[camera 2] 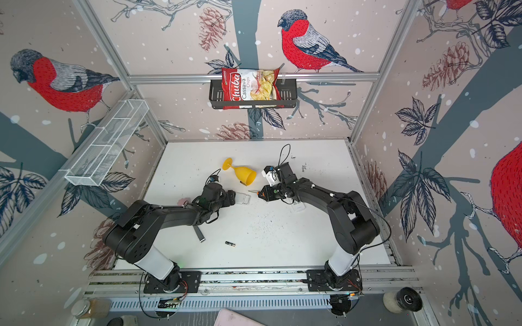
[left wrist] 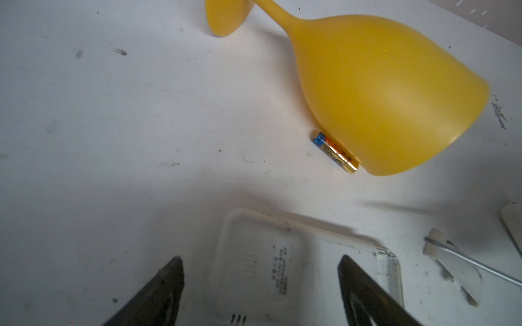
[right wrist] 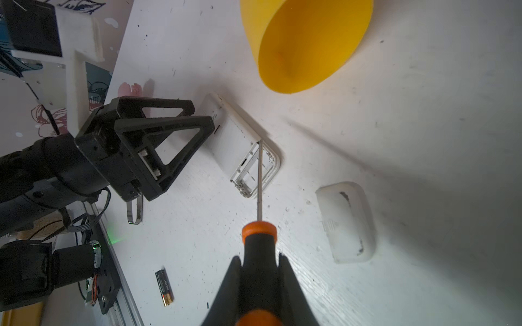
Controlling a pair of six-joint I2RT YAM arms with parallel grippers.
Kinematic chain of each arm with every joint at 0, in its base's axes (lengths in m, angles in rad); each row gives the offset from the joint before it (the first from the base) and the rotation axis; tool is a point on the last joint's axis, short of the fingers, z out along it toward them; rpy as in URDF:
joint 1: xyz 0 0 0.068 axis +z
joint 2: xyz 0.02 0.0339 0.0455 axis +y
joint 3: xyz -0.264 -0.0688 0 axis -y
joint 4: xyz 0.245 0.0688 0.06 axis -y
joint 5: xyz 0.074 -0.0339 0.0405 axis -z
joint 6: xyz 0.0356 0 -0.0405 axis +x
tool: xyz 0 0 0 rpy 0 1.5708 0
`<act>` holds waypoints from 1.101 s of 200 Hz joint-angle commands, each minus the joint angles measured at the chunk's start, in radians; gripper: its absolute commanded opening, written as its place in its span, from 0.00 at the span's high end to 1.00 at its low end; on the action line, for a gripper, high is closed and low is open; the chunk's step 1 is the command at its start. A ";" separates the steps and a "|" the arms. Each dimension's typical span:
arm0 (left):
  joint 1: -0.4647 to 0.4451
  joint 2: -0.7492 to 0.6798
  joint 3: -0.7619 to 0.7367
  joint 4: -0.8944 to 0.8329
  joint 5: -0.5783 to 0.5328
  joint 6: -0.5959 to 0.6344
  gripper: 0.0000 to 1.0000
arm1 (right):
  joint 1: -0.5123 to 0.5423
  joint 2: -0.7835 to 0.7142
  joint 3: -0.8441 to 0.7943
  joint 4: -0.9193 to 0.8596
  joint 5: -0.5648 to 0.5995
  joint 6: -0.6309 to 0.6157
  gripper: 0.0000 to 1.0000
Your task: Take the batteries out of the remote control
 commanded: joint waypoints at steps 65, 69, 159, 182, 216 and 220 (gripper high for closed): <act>-0.008 -0.203 -0.041 -0.067 -0.025 0.031 0.03 | -0.243 -0.330 -0.304 0.225 0.391 0.163 1.00; -0.008 -0.214 -0.042 -0.066 -0.025 0.030 0.03 | -0.264 -0.337 -0.315 0.229 0.402 0.166 1.00; -0.006 -0.468 -0.169 0.139 0.009 0.020 0.03 | -0.349 -0.187 -0.361 0.186 0.604 0.148 0.88; -0.002 -0.528 -0.223 0.202 0.029 0.019 0.03 | -0.363 -0.154 -0.367 0.188 0.577 0.171 0.77; -0.001 -0.545 -0.228 0.183 0.068 0.050 0.03 | -0.363 -0.118 -0.359 0.163 0.587 0.192 0.63; -0.001 -0.545 -0.228 0.182 0.070 0.050 0.03 | -0.365 -0.118 -0.361 0.166 0.590 0.195 0.62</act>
